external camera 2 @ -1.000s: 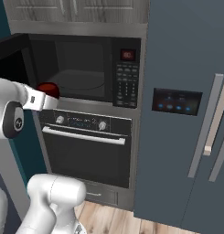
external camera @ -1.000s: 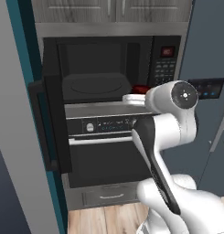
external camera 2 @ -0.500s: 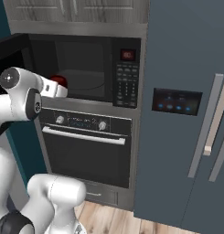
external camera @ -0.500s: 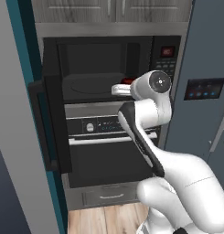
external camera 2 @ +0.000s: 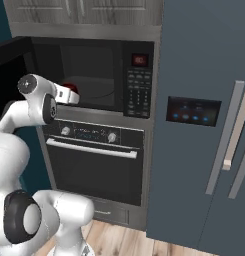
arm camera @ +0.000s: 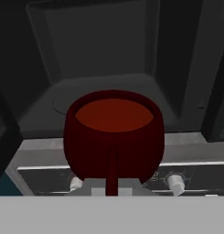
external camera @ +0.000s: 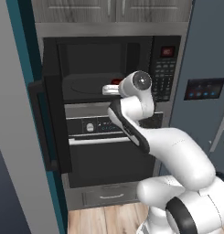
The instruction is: Place the microwavable item in the microwave. Then, close the microwave door and press the start button.
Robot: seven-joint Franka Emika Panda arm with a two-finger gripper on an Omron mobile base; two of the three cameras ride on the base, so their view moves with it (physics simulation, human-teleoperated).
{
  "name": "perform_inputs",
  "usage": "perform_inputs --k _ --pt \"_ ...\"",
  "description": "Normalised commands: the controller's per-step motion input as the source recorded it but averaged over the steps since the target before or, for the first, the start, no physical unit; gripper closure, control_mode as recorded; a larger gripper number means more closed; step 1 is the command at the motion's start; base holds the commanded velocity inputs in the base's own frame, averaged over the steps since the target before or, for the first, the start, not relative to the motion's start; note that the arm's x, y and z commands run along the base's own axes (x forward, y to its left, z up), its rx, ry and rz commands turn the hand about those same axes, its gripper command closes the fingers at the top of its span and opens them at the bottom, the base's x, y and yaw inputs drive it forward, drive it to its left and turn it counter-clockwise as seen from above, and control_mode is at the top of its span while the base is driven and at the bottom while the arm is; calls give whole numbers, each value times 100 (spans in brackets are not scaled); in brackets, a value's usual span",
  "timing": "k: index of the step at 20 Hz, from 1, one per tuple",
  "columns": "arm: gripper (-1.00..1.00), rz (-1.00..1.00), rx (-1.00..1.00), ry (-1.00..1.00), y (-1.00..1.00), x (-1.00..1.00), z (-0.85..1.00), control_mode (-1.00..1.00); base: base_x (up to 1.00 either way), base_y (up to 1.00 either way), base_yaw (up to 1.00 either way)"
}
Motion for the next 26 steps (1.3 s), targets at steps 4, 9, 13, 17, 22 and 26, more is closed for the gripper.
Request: perform_inputs --k 4,9,13,17,22,26 --pt "100 4 0 7 0 75 -2 -100 0 0 0" --pt "100 5 0 8 0 72 -9 -100 0 0 0" --pt "100 4 -3 4 1 58 -45 -100 0 0 0" --pt "100 3 -2 5 1 55 -39 -100 0 0 0" --pt "100 1 0 7 4 59 -14 -100 0 0 0" --pt "100 0 0 4 12 67 -17 -100 0 0 0"
